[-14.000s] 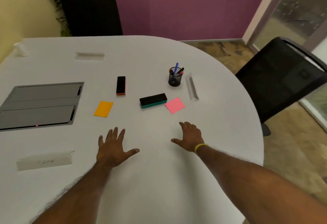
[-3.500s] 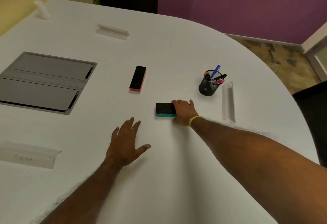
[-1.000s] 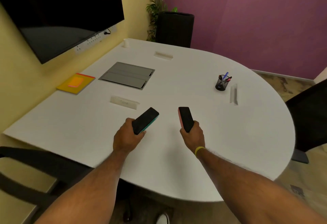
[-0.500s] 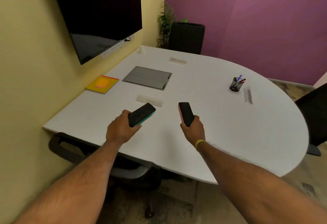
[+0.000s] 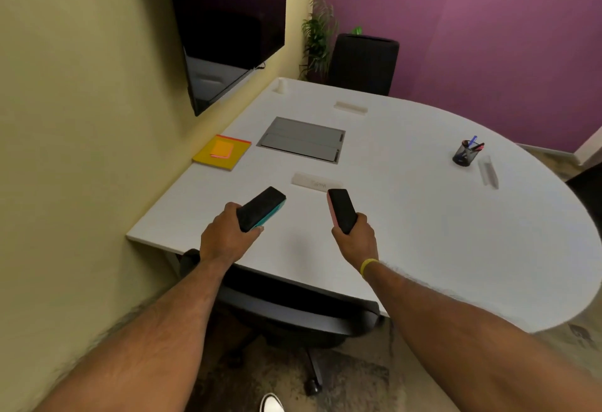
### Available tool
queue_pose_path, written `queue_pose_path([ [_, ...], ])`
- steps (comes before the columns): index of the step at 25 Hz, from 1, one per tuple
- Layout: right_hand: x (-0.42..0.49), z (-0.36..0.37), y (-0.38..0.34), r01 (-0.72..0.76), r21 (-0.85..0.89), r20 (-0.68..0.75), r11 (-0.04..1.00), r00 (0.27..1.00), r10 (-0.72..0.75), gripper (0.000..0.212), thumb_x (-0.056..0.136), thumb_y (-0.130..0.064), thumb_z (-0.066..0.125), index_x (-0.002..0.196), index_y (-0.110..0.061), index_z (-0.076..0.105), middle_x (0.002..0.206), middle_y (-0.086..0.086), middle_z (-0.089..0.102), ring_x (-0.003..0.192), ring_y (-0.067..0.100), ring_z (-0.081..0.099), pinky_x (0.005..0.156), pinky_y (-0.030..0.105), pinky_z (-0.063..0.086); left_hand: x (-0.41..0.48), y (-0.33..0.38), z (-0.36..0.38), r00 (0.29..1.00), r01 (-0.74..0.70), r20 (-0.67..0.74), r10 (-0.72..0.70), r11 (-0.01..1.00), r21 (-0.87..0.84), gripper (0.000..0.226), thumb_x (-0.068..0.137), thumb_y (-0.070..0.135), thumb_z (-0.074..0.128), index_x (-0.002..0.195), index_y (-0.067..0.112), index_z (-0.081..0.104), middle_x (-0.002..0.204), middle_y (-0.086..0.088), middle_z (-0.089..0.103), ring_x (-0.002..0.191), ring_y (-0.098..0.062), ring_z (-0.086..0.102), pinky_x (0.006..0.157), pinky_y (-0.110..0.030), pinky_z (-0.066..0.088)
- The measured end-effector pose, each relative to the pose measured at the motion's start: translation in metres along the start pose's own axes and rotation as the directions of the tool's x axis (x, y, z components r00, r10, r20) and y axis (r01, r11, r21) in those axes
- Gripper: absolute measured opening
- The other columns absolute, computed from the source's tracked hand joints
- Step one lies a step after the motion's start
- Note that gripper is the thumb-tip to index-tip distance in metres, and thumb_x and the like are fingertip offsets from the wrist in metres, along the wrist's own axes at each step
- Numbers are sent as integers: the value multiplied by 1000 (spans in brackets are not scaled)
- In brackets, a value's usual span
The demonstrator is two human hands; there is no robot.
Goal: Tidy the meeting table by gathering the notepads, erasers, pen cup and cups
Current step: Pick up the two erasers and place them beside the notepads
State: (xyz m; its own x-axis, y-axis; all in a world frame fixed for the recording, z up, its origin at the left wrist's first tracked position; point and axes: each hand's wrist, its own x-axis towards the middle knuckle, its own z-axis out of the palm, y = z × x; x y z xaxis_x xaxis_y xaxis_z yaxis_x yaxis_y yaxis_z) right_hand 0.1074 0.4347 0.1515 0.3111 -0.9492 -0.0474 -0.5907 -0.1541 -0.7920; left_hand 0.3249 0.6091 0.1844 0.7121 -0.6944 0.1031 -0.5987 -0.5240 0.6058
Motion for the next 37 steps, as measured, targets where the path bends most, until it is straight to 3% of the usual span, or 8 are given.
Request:
queue_pose_path([
  [7,76,78,-29,-42,15,13,999,999,41,43,78,-32,70,113,-17,49,93,1,61,72,13,60,52,23,42,85,-54,-6,994,107,-5,-106,994,12,55,73,49,78,111,21,49,90,7,59,75,-17,56,64,-29,44],
  [11,110,121,-43,-75,12,47,997,996,74,46,78,-31,70,116,-14,50,96,2,62,79,20,62,60,26,47,130,-83,-4,983,183,-11,-184,983,-25,53,74,48,78,109,20,50,92,4,63,76,-17,59,60,-28,44],
  [18,145,190,-74,-152,2,98,988,984,151,45,78,-29,70,116,-16,49,93,-1,60,76,13,60,52,19,42,201,-128,21,967,252,51,-249,966,-51,56,75,46,79,112,17,50,95,2,64,80,-19,62,62,-29,49],
  [21,166,224,-86,-179,-12,85,984,980,179,44,77,-30,69,114,-17,48,90,-4,59,74,7,59,54,22,46,240,-153,43,962,268,71,-264,962,-54,55,75,45,79,111,16,50,97,-2,68,79,-20,63,61,-28,49],
  [26,208,280,-106,-255,-14,8,967,967,255,41,78,-31,68,112,-19,47,92,-3,59,80,16,62,70,35,58,300,-191,87,958,274,104,-266,959,-74,54,74,46,79,109,16,50,99,-5,69,86,-28,67,69,-38,57],
  [31,239,328,-124,-301,2,-49,953,952,301,41,79,-31,68,113,-18,48,94,-1,60,80,17,61,62,26,49,331,-212,124,958,282,84,-276,956,-80,54,72,47,79,107,16,51,96,-7,69,89,-31,66,69,-43,56],
  [34,255,349,-129,-304,16,-54,953,951,304,45,80,-33,69,117,-18,48,97,0,61,81,17,62,57,20,45,332,-214,143,964,265,55,-261,959,-103,59,70,48,81,110,14,54,100,-8,68,94,-31,65,78,-45,55],
  [37,276,368,-130,-329,8,-69,944,942,328,46,80,-35,69,117,-18,48,98,0,60,81,18,62,63,24,50,330,-217,163,963,268,47,-266,962,-50,74,68,54,79,123,11,52,121,-13,64,122,-35,55,106,-51,40],
])
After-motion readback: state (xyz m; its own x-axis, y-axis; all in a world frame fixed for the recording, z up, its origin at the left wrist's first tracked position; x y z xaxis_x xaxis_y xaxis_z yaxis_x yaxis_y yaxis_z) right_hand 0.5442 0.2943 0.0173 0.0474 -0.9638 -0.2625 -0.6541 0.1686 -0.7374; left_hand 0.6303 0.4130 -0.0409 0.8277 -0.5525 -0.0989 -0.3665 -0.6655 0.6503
